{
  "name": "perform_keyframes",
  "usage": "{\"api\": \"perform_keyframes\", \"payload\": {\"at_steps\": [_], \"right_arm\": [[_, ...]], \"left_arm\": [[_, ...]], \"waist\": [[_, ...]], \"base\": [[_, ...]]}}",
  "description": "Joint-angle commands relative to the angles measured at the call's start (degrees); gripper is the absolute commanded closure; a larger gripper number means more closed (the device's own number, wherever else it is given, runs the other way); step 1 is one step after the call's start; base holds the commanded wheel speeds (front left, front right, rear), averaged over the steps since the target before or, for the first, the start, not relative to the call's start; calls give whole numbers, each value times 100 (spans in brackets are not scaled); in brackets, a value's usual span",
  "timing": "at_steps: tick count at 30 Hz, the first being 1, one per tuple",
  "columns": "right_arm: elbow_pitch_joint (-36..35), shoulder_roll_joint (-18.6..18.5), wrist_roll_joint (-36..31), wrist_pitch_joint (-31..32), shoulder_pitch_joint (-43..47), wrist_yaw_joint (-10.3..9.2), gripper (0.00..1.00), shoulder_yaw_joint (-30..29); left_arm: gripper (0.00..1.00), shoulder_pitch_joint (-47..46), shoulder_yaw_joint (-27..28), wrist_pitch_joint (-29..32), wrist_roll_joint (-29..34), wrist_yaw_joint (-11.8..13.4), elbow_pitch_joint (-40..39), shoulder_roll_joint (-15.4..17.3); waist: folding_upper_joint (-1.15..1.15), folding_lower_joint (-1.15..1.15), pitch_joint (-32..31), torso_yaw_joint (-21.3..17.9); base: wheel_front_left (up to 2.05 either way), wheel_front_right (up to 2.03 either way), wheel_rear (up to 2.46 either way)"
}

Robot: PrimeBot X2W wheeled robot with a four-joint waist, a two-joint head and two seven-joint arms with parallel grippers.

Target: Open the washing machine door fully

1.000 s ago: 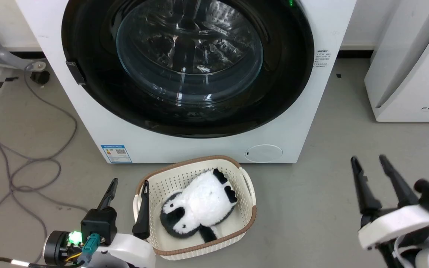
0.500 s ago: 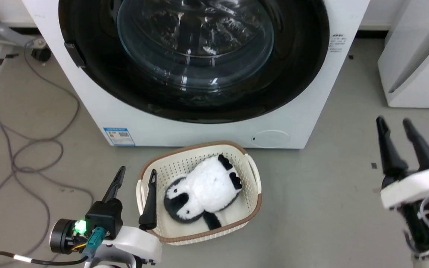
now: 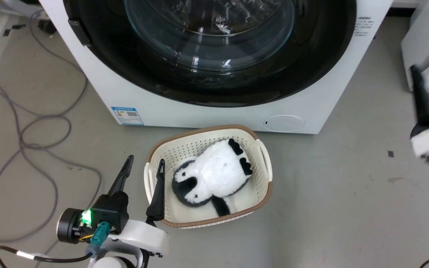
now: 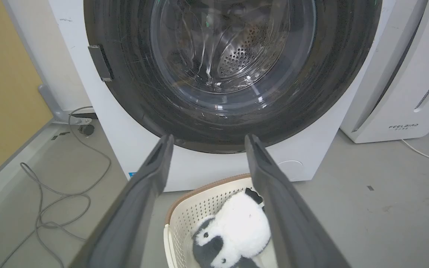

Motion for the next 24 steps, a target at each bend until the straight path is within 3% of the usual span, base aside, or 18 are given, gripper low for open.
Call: {"api": "perform_keyframes", "payload": {"at_steps": [1,8,24], "right_arm": [[100,-22,194,115,-326,-1,100,-111],[474,-35,429,414,-1002,-1,100,-439],[1811,-150,838,1741,-2997,-2,100,-1166]], "left_arm": [[0,-108,-44,-63,-30,21,-14,5],[0,-189,-161,-135,-70,23,-12,5],[0,-435,-459,-327,-220,90,-3,6]], "waist": [[0,-1,75,59],[0,-1,246,182],[0,-1,801,542]], "base": [[0,0,0],[0,0,0],[0,0,0]]}}
